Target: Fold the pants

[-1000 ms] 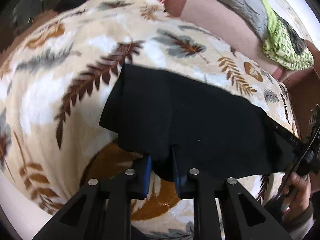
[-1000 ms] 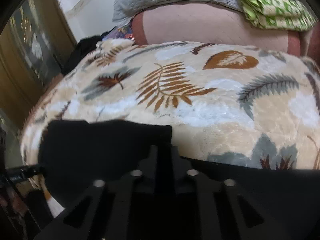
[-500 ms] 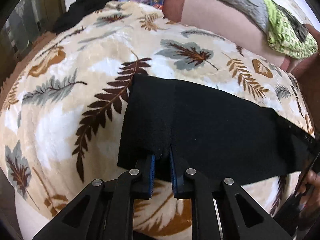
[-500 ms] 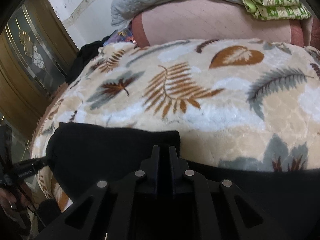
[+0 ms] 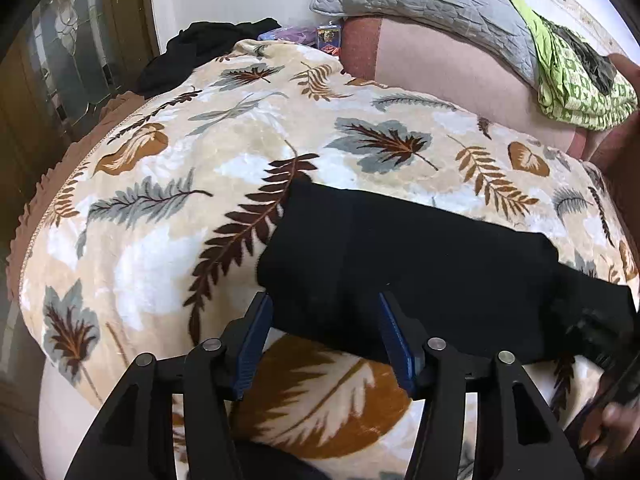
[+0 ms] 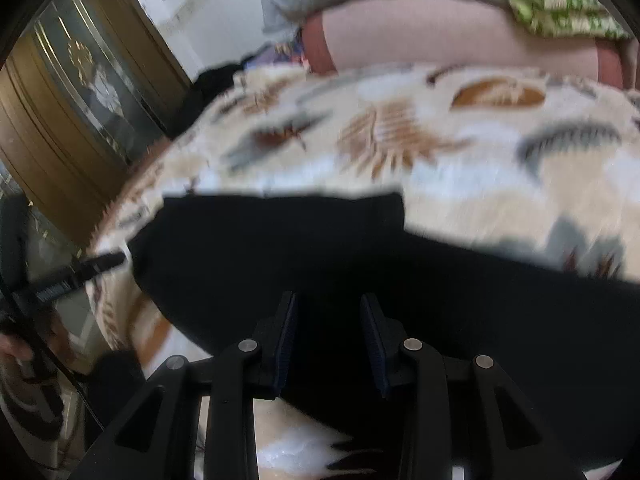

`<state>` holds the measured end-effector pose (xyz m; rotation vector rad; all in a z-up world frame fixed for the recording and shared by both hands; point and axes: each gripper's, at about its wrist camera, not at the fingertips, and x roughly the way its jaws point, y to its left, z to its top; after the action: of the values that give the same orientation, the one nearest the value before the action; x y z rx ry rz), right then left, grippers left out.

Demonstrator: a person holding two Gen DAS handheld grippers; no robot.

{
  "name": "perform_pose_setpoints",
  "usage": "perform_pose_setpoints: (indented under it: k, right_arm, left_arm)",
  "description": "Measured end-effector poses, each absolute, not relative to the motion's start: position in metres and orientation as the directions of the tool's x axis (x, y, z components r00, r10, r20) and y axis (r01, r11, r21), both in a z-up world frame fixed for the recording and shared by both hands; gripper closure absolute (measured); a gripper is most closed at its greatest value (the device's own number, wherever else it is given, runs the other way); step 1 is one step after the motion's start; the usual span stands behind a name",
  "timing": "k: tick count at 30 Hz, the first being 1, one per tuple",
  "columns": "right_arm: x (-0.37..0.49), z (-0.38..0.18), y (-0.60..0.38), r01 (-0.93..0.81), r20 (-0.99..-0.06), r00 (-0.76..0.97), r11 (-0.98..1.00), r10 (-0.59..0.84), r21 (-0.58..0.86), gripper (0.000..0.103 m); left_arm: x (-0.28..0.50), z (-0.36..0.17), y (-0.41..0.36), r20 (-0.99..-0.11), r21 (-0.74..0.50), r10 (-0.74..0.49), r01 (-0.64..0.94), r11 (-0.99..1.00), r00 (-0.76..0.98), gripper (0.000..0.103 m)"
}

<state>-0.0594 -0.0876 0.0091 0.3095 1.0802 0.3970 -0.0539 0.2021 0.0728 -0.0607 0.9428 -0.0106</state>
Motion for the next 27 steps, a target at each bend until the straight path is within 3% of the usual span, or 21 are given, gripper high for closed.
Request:
perform_pose_setpoints:
  k: [6,10,15,21,27]
  right_arm:
    - [-0.068,0.021,-0.090,-0.171,-0.787,0.421,0.892,0.451,0.419,0.062]
    - [-0.073,0.016,-0.094,-0.161,-0.801,0.415,0.901,0.431,0.402,0.051]
    - [-0.081,0.026,-0.109,-0.136,-0.797,0.437,0.907,0.417,0.399,0.051]
    - [-0.098,0.044,-0.153,-0.051,-0.786,0.496,0.916,0.368,0.397,0.048]
    - [-0.124,0.051,-0.202,0.030,-0.802,0.521,0.933,0.292,0.359,0.041]
  left_arm:
    - [-0.038,0.047,0.196,-0.822,-0.049,-0.033,-0.013,0.999,0.568,0.040]
    - [-0.032,0.032,0.195,-0.860,-0.065,-0.045,-0.022,0.998,0.508,0.039]
    - [-0.040,0.051,0.183,-0.837,-0.051,-0.050,0.013,0.999,0.545,0.037]
    - [-0.053,0.081,0.156,-0.775,-0.165,-0.194,0.104,0.981,0.602,0.019]
    - [-0.043,0.084,0.109,-0.784,-0.242,-0.323,0.218,0.946,0.530,0.015]
